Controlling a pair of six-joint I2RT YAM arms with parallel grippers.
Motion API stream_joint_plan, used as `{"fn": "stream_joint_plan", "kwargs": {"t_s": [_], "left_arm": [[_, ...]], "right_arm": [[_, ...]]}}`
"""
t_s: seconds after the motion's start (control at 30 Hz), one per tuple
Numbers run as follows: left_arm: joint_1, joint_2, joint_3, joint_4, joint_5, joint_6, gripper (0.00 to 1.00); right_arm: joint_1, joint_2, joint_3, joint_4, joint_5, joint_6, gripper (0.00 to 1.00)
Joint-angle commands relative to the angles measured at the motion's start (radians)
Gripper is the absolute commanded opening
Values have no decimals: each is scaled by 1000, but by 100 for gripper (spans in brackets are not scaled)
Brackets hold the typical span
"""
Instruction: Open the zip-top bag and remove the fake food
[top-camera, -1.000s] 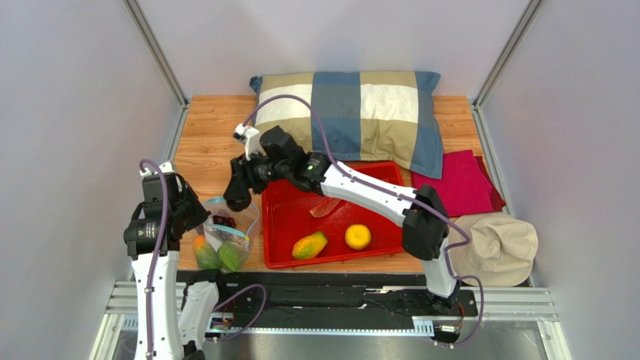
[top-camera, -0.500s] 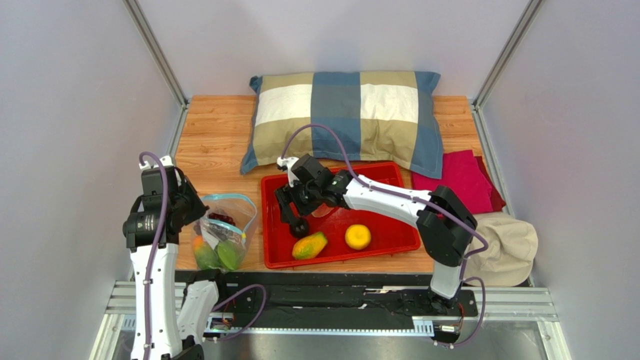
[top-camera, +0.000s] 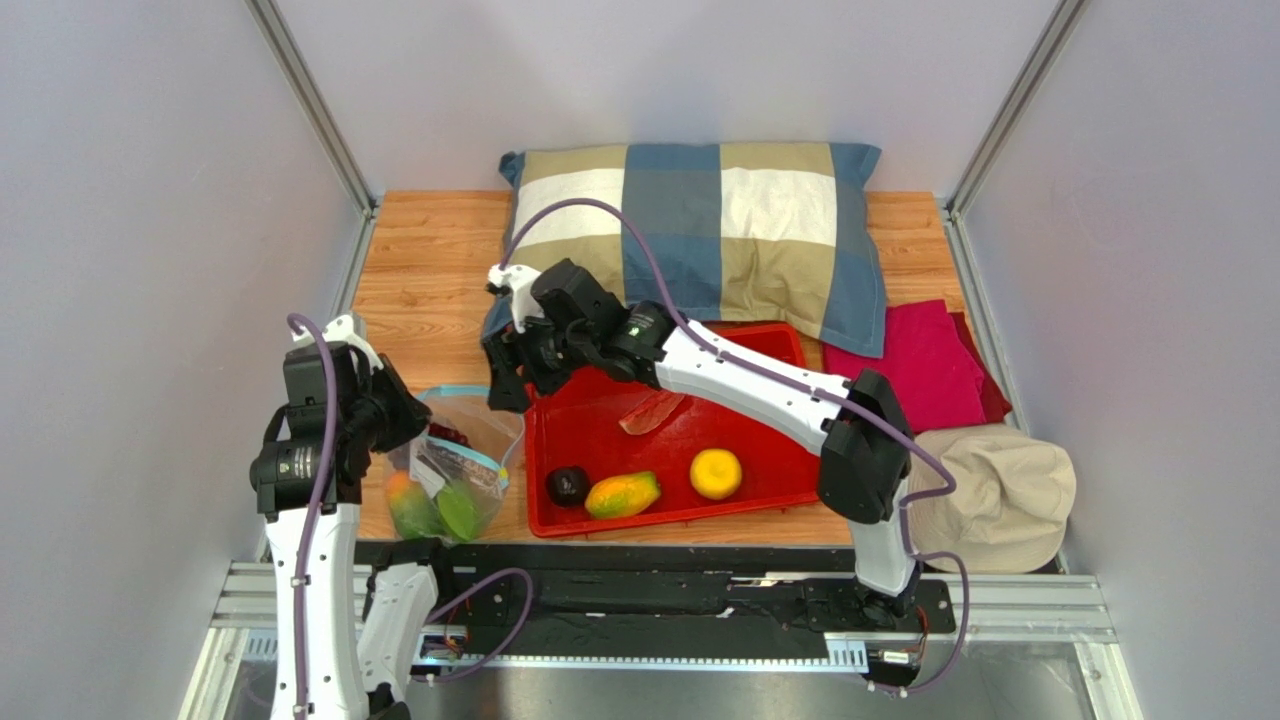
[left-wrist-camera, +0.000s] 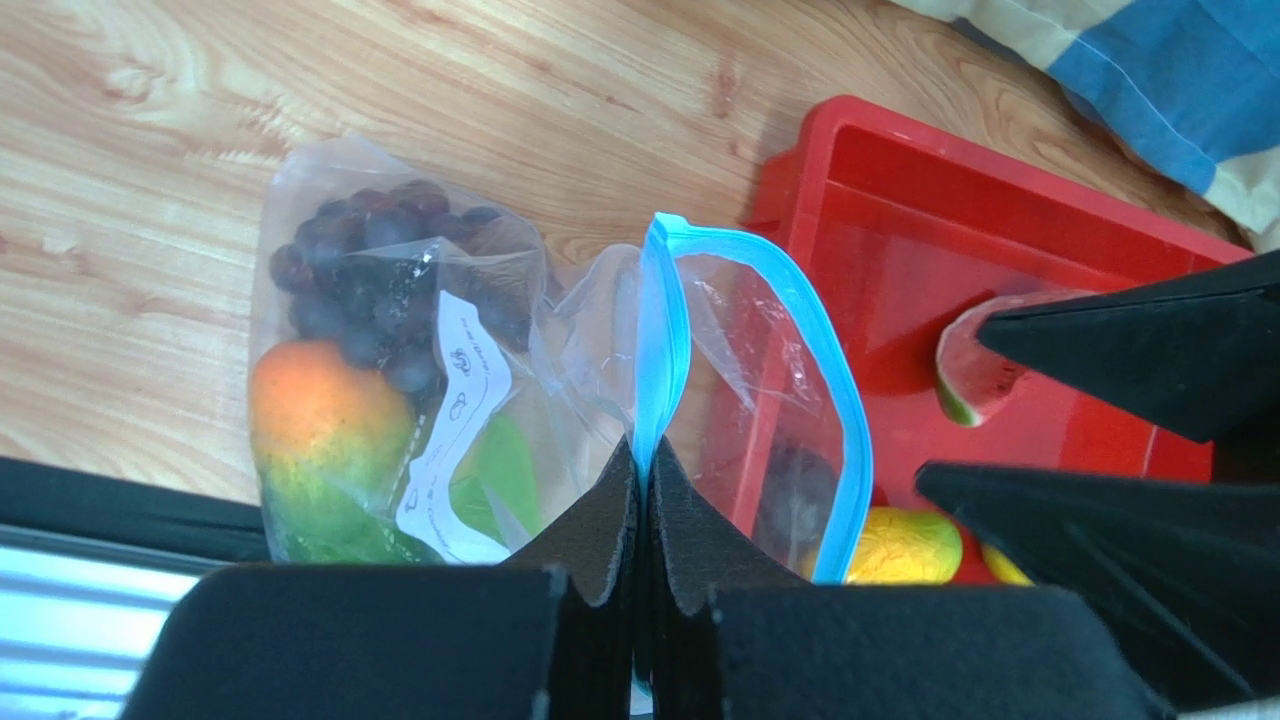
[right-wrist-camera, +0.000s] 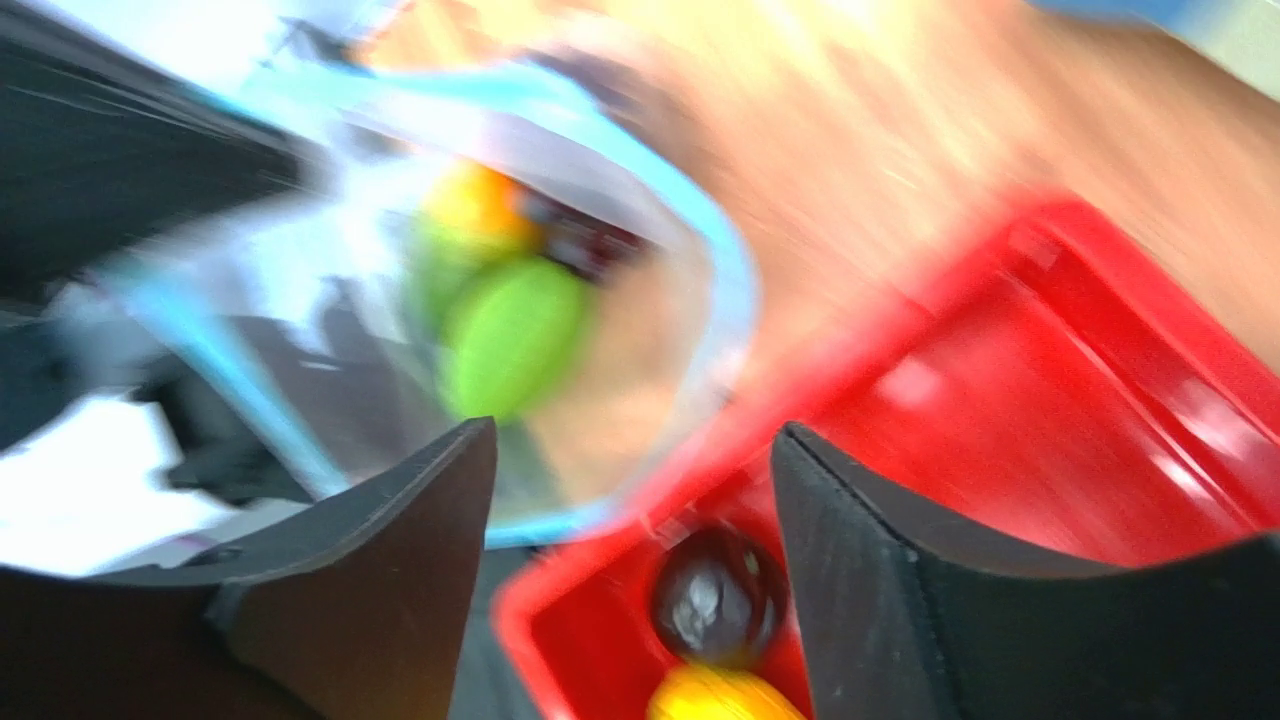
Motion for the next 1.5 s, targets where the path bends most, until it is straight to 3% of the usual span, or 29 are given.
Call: {"fn": "stream_joint_plan", "kwargs": {"t_s": [0.0, 0.13, 0.33, 0.7, 0.77, 0.87, 1.1, 1.3, 1.47], "left_arm": [[4, -20, -22, 68, 52, 38, 0], [4, -35, -26, 105, 57, 30, 0], [4, -11, -28, 121, 92, 17, 0], [4, 5, -89, 210, 224, -129, 0], [4, -8, -106, 244, 249, -192, 0], [3, -11, -115, 261, 270, -255, 0], [4, -38, -100, 148, 193, -354, 0], [4, -78, -134, 123, 218, -430, 0], [6, -97, -128, 97, 215, -428, 0]], "right_arm": [[50, 102, 102, 17, -160, 64, 69], [78, 168, 119, 77, -234, 142, 59], [94, 281, 161, 83, -337, 201, 51], [90, 386, 179, 138, -328, 205, 51], [82, 397, 196, 152, -323, 228, 52], [76, 403, 207, 158, -233, 212, 61], [68, 418, 194, 344, -146, 219, 77], [70, 458, 115, 630, -107, 285, 75], [75, 510, 162, 709, -80, 279, 76]]}}
